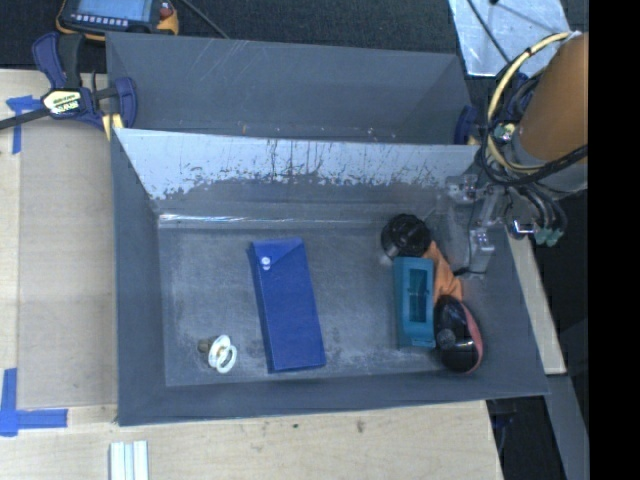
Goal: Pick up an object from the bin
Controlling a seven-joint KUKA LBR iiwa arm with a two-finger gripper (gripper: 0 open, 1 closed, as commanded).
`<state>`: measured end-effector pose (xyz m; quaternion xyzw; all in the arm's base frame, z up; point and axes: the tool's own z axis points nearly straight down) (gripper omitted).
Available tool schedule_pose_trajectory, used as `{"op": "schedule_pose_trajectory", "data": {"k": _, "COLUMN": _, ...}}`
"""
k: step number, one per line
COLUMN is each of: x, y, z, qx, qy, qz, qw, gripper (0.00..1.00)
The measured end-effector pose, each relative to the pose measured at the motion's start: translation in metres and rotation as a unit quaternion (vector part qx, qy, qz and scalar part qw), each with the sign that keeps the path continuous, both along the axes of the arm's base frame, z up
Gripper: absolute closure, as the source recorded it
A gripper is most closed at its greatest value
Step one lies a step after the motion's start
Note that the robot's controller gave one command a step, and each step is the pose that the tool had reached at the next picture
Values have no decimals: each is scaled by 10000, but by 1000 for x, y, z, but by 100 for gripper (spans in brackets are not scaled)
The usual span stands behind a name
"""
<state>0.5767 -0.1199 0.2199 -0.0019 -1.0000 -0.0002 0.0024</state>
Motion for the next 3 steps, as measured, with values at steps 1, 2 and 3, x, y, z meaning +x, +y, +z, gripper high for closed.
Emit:
{"op": "schedule_pose_trajectory", "data": {"k": 1, "x": 2, "y": 1, "z": 5, "qx": -7, "qy": -44, "qz": 17, "qw": 10000, "gripper": 0}}
{"op": "schedule_pose_trajectory", "data": {"k": 2, "x": 2, "y": -3, "z": -34, "qx": -8, "qy": -55, "qz": 735, "qw": 9973, "gripper": 0}}
{"op": "schedule_pose_trajectory", "data": {"k": 3, "x": 18, "y": -20, "z": -67, "qx": -8, "qy": -56, "qz": 2073, "qw": 9783, "gripper": 0}}
